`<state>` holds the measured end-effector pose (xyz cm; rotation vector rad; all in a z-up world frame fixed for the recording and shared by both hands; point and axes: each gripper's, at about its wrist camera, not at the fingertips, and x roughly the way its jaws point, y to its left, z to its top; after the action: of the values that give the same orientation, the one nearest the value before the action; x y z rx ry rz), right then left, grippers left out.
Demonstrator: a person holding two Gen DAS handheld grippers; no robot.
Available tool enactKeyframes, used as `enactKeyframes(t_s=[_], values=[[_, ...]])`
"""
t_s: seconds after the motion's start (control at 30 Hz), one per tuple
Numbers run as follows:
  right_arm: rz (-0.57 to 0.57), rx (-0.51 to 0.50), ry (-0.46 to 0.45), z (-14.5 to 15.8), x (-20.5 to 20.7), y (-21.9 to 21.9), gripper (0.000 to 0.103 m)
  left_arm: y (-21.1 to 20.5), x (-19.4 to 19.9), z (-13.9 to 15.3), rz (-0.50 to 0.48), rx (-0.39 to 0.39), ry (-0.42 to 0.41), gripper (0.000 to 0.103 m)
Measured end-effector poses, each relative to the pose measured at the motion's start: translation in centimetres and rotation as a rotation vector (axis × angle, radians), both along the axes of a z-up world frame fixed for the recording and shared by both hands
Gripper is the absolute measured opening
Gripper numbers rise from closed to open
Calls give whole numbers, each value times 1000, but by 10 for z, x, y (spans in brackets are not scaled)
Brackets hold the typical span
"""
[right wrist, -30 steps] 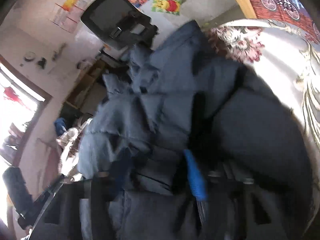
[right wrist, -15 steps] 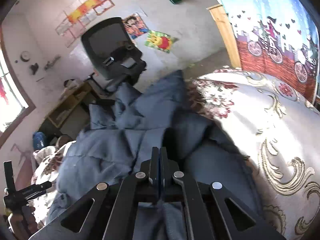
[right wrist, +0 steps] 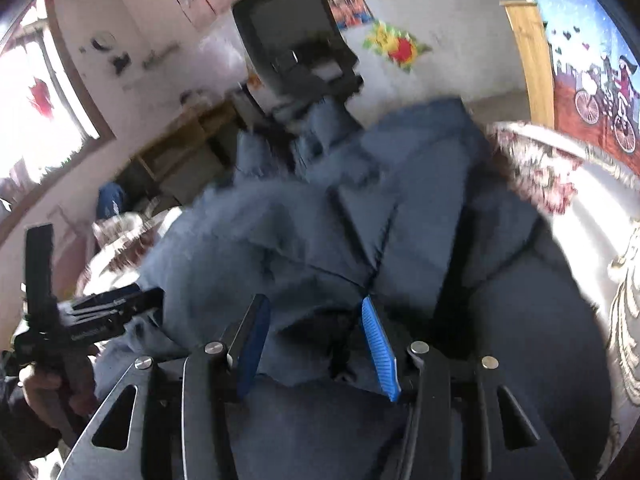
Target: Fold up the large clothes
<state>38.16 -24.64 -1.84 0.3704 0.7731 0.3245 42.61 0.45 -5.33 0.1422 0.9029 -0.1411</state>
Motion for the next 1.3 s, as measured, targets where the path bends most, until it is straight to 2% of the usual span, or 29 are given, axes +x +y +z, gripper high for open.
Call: enactKeyframes(t_s=[0.13,0.27,0.37,0.57,0.67,0.77,0.83,0.9,1.0,1.1,1.2,1.3], values=[[-9,-10,58,-18,9,-1,45,2,4,-19,1,-3,27,76],[3,-96,52,-26,9,8,45,-4,5,-32,0,56,37,77],[1,-139,39,-29,7,14,45,-5,3,-36,7,63,20,77],[-24,-66,41,-24,3,0,48,-3,-5,-30,25,61,-5,80],[-50,-80,54,-15,-4,0,69,4,-12,-17,64,33,-21,80],[-48,-99,45,2,-17,2,73,8,-26,1,90,-18,-50,80],[-70,-121,28,17,-27,2,78,14,-37,19,89,-72,-76,80],[-102,-107,11,36,-43,-2,90,24,-48,39,87,-129,-99,80],[-124,-107,14,58,-55,-5,94,42,-51,65,88,-188,-94,80],[-120,-112,51,85,-56,-5,96,67,-46,89,131,-171,-30,81],[-114,-57,106,110,-43,-6,100,83,-34,111,122,-131,30,81],[-95,-12,174,128,-21,-8,101,100,-20,123,125,-84,57,81]])
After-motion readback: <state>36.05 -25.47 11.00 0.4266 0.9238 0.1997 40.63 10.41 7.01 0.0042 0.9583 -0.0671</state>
